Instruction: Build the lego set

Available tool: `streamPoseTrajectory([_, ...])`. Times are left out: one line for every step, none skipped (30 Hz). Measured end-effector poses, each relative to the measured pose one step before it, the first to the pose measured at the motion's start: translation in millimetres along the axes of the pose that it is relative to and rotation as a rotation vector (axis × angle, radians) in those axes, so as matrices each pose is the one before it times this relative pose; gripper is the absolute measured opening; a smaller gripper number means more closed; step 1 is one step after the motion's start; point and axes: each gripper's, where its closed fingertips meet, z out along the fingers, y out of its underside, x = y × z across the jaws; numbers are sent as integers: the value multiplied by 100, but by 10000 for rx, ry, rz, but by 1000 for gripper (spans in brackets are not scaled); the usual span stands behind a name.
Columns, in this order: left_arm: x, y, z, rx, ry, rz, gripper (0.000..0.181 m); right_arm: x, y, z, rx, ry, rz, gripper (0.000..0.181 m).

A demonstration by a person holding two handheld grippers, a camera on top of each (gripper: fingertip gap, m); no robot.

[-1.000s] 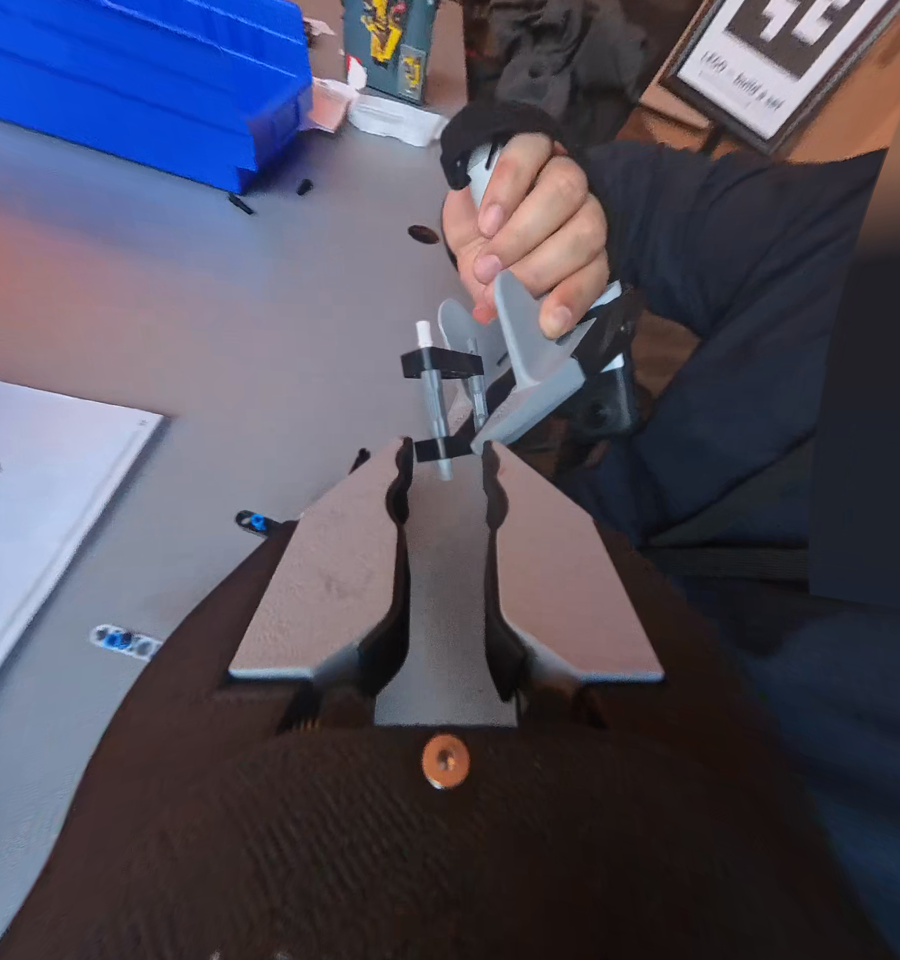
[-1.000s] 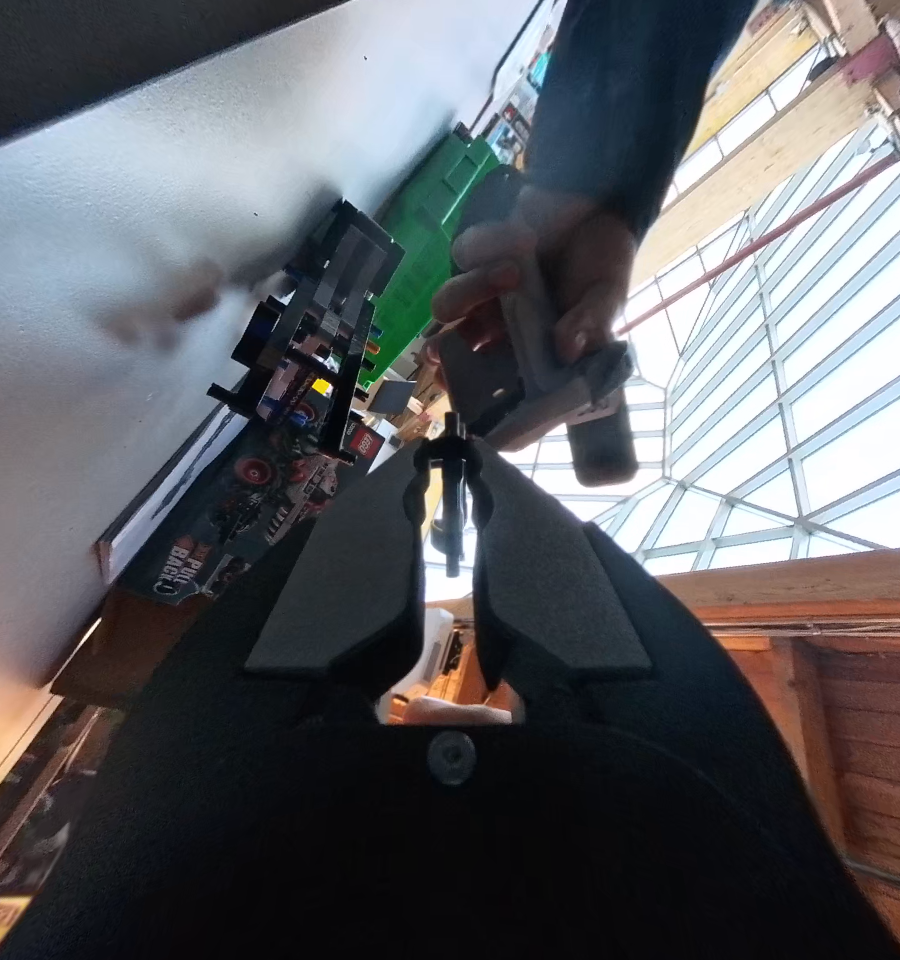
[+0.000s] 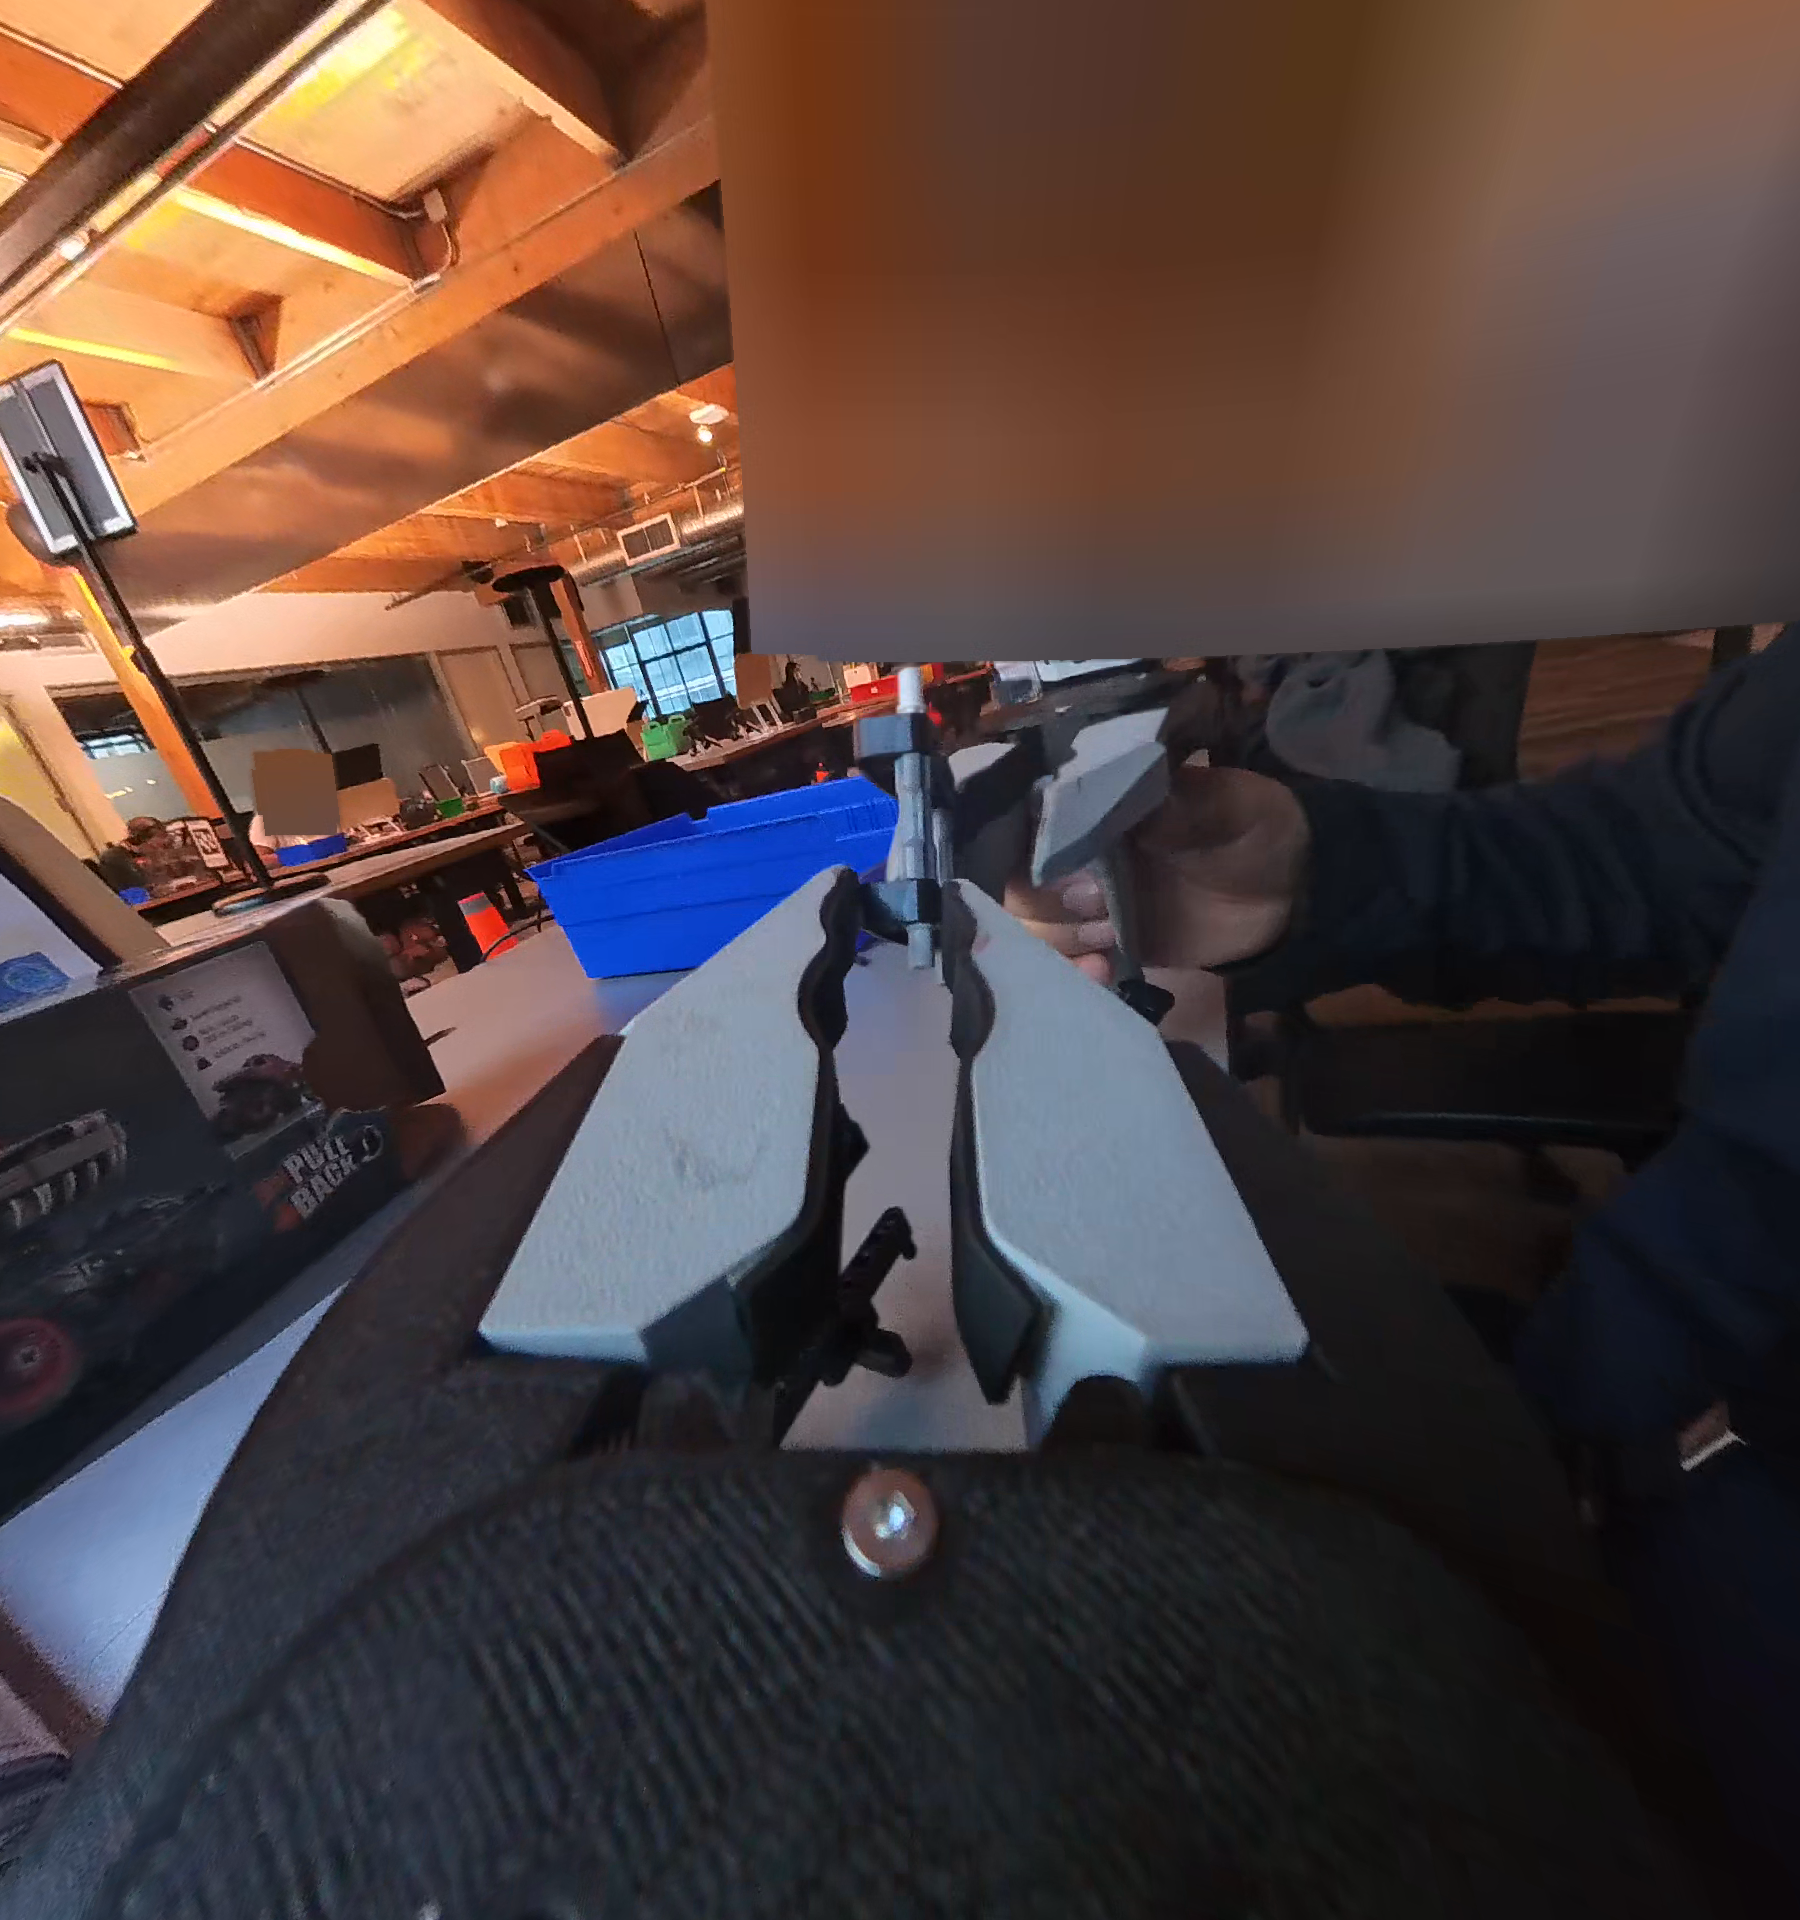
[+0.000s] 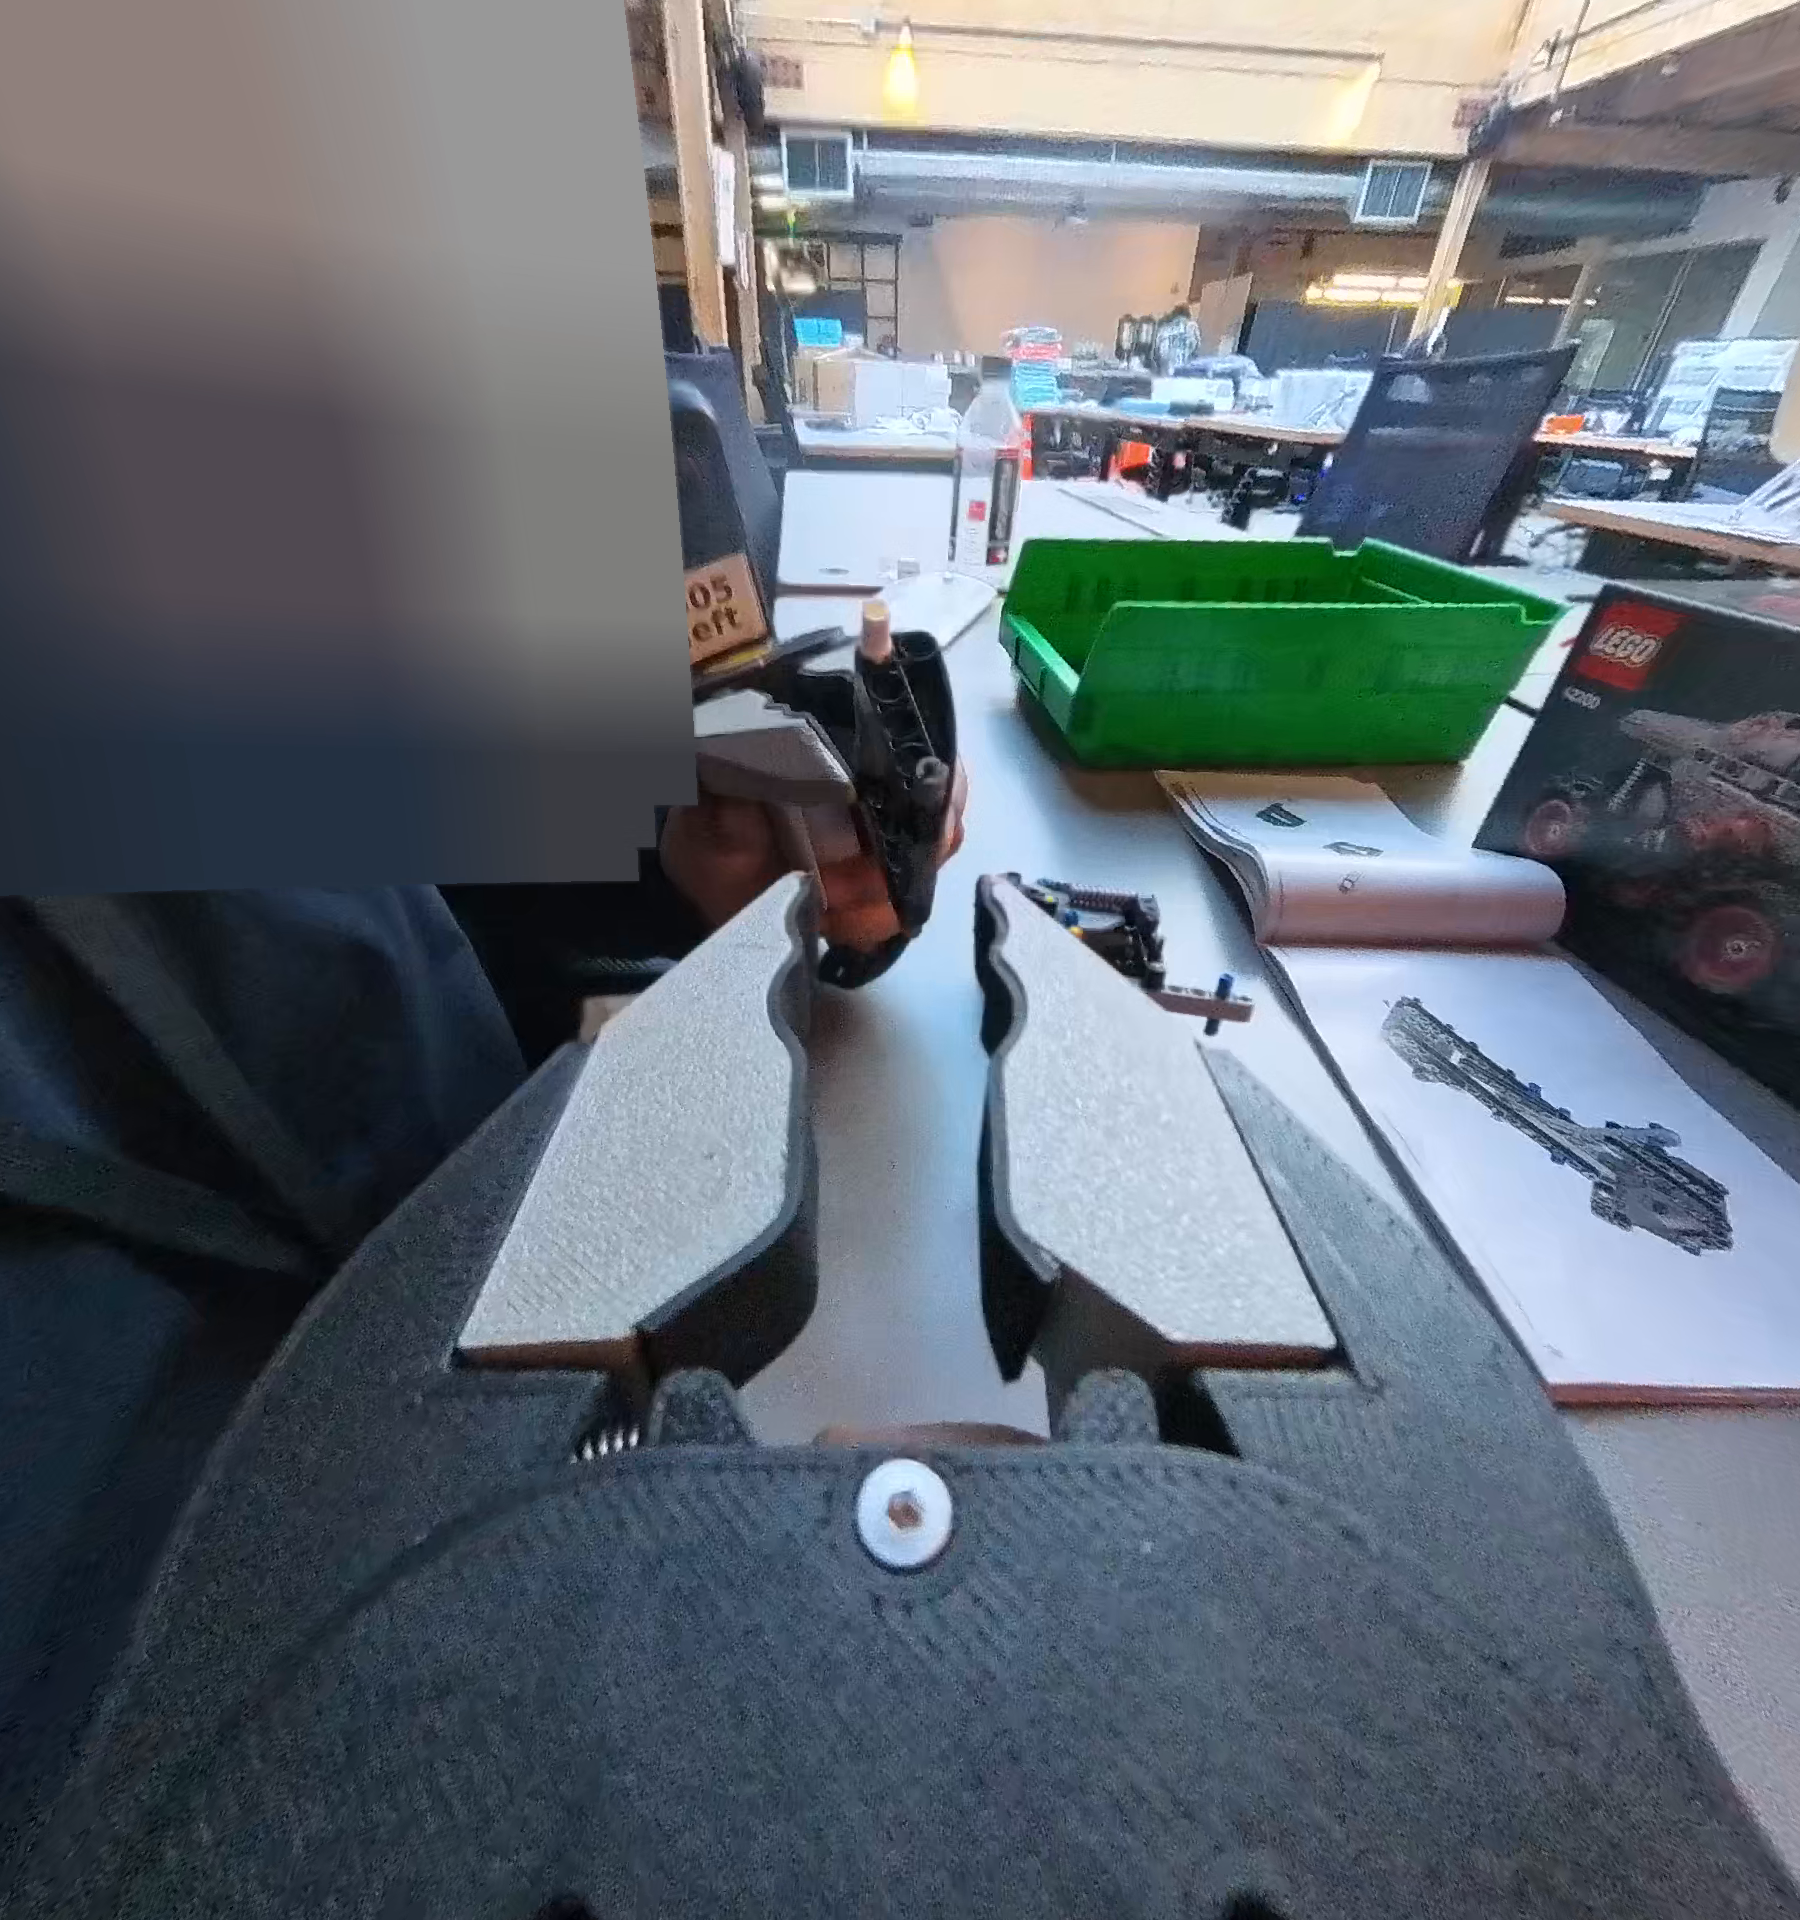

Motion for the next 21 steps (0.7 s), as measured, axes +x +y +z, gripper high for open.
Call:
streamPoseTrajectory([222, 174, 82, -134, 59, 90, 13, -54, 456, 375, -209, 127, -199, 27])
streamPoseTrajectory([197, 202, 77, -103, 47, 67, 13, -51, 401, 385, -200, 134, -260, 24])
streamPoseTrajectory([229, 225, 83, -86, 78, 39, 13, -57, 416, 344, -227, 115, -312, 10])
streamPoseTrajectory([97, 66, 8, -24, 25, 40, 13, 230, 233, 205, -134, 277, -338, 8])
streamPoseTrajectory([-139, 116, -38, -82, -64, 81, 13, 134, 12, 46, 6, 150, -292, 8])
streamPoseTrajectory([-93, 269, -26, -172, 15, -42, 13, 114, 188, 29, -123, 74, -176, 8])
streamPoseTrajectory([-178, 473, 3, -274, -12, -102, 13, 201, 353, 39, -214, 124, -116, 8])
streamPoseTrajectory([-148, 342, 13, -244, 4, -35, 13, 187, 203, -6, -92, 130, -191, 8])
streamPoseTrajectory([-150, 378, -16, -305, -16, 148, 13, 172, 162, -31, -40, 133, -257, 7])
streamPoseTrajectory([-231, 535, -11, -404, -112, 263, 13, 210, 324, -6, -172, 147, -271, 6])
streamPoseTrajectory([-167, 552, 19, -404, -82, 284, 11, 279, 460, -3, -283, 198, -293, 6])
streamPoseTrajectory([-93, 454, 12, -330, -55, 207, 7, 253, 491, 1, -309, 216, -347, 6])
streamPoseTrajectory([-57, 363, -13, -269, -14, 115, 3, 190, 553, -2, -337, 176, -380, 6])
streamPoseTrajectory([-129, 206, -75, -155, -24, 6, 3, 39, 615, 10, -341, 84, -323, 6])
streamPoseTrajectory([-98, 170, -139, -110, 65, -101, 5, -31, 642, 24, -313, 45, -184, 6])
streamPoseTrajectory([-69, 166, -211, -111, 135, -176, 9, -248, 561, 52, -219, -96, -72, 7])
streamPoseTrajectory([-115, 167, -323, -106, 138, -157, 11, -375, 535, 83, -167, -174, 23, 6])
streamPoseTrajectory([-213, 225, -358, -132, 83, -93, 12, -327, 540, 121, -161, -155, 39, 7])
streamPoseTrajectory([-320, 280, -345, -176, 13, -20, 12, -227, 571, 141, -184, -83, 18, 7])
streamPoseTrajectory([-381, 323, -275, -226, -51, 48, 17, -63, 508, 114, -198, -13, -14, 7])
streamPoseTrajectory([-320, 384, -161, -284, -43, 106, 22, 33, 267, 43, -134, 22, -71, 7])
